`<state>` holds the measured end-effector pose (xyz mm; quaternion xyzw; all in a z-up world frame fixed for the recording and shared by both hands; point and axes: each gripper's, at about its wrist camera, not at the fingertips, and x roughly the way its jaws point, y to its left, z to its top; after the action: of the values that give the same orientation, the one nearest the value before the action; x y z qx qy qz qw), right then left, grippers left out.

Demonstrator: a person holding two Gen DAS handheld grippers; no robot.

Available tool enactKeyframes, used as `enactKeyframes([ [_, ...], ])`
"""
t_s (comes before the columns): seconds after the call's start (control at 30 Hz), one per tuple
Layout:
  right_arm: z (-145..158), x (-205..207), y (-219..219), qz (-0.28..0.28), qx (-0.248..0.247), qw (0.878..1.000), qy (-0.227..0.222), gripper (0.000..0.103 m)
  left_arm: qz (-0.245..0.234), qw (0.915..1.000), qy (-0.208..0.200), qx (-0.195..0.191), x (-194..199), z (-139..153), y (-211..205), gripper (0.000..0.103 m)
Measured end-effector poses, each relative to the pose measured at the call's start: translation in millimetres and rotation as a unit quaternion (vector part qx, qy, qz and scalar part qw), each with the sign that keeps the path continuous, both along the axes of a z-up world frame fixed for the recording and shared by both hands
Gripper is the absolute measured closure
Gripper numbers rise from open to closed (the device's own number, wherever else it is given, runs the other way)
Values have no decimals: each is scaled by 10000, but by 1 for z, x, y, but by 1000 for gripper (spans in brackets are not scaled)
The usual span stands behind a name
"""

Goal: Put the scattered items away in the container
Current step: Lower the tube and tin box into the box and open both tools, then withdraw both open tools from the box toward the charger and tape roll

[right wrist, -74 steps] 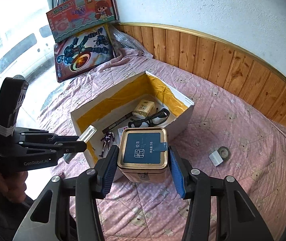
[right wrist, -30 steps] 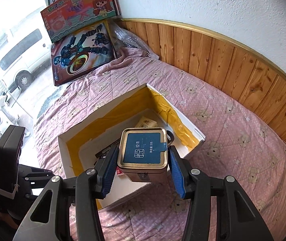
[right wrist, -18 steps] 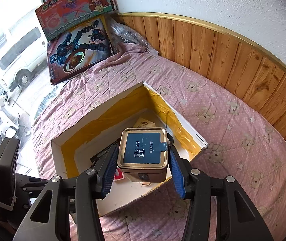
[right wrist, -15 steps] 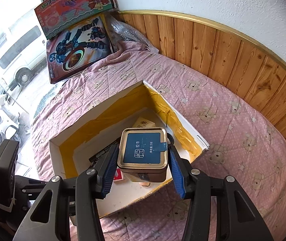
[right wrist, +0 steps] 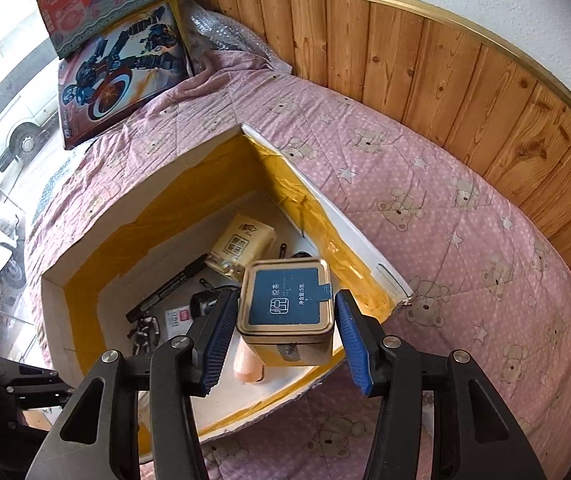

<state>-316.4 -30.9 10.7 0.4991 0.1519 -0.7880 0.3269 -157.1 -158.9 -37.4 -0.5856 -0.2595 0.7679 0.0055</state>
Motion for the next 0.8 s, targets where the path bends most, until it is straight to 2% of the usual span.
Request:
enactKeyframes([
  [0.3,8,4,12,-176,-213,9996,-85,51,-31,10000,-55,76,-4,2,-5,69],
  [0.8,12,27,2,66,-363,9992,-171,51,-29,9991,275,-322,9,39,-10,69],
])
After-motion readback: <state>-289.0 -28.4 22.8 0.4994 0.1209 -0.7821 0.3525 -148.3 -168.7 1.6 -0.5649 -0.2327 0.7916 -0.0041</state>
